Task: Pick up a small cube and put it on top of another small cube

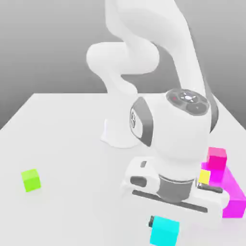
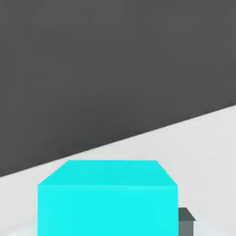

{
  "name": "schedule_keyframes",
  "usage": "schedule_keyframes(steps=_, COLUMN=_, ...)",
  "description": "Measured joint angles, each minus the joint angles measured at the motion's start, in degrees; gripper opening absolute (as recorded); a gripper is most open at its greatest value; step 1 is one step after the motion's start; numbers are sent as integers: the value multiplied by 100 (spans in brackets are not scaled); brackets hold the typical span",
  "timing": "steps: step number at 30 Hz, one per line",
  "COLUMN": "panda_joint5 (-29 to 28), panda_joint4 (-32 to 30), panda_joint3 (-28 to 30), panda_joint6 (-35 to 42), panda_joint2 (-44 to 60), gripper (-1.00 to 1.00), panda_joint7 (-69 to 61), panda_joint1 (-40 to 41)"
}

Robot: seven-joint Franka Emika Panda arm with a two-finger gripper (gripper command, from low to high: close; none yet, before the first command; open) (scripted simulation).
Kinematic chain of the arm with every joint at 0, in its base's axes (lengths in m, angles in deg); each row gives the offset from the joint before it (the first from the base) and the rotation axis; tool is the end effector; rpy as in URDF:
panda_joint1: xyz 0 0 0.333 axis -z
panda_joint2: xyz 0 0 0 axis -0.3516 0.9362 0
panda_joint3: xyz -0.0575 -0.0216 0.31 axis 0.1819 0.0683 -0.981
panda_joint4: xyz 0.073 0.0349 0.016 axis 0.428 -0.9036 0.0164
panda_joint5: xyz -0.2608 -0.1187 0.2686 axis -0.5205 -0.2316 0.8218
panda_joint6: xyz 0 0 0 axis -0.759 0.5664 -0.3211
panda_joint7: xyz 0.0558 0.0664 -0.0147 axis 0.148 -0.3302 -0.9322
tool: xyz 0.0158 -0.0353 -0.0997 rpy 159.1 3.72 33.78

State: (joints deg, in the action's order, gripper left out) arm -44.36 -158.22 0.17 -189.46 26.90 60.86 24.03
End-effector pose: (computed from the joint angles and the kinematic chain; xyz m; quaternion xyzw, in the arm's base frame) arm 0.5124 0.0165 0.2141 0.8343 -0.5499 0.0210 0.0347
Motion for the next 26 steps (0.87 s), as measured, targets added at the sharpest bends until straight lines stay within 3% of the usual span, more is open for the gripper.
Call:
schedule_keyframes(steps=8, panda_joint5=237, panda_joint4=-1071, panda_joint3=1118, panda_joint6=-136, panda_joint2=-1029, gripper=-100, panda_joint7=-1024, panda_joint1=1390)
schedule_keyframes(steps=15, panda_joint5=840, panda_joint4=-1985, panda_joint3=1803, panda_joint6=-268, panda_joint2=-1823, gripper=-100, panda_joint7=-2175, panda_joint1=2835)
schedule_keyframes(steps=22, panda_joint5=1667, panda_joint4=-2070, panda_joint3=1692, panda_joint6=-1239, panda_joint2=-906, gripper=-100, panda_joint7=-2885, panda_joint1=2895)
schedule_keyframes(steps=23, panda_joint5=1769, panda_joint4=-2065, panda_joint3=1624, panda_joint6=-1383, panda_joint2=-748, gripper=100, panda_joint7=-2958, panda_joint1=2944)
schedule_keyframes(steps=26, panda_joint5=1769, panda_joint4=-2065, panda_joint3=1624, panda_joint6=-1383, panda_joint2=-748, gripper=100, panda_joint7=-2958, panda_joint1=2944)
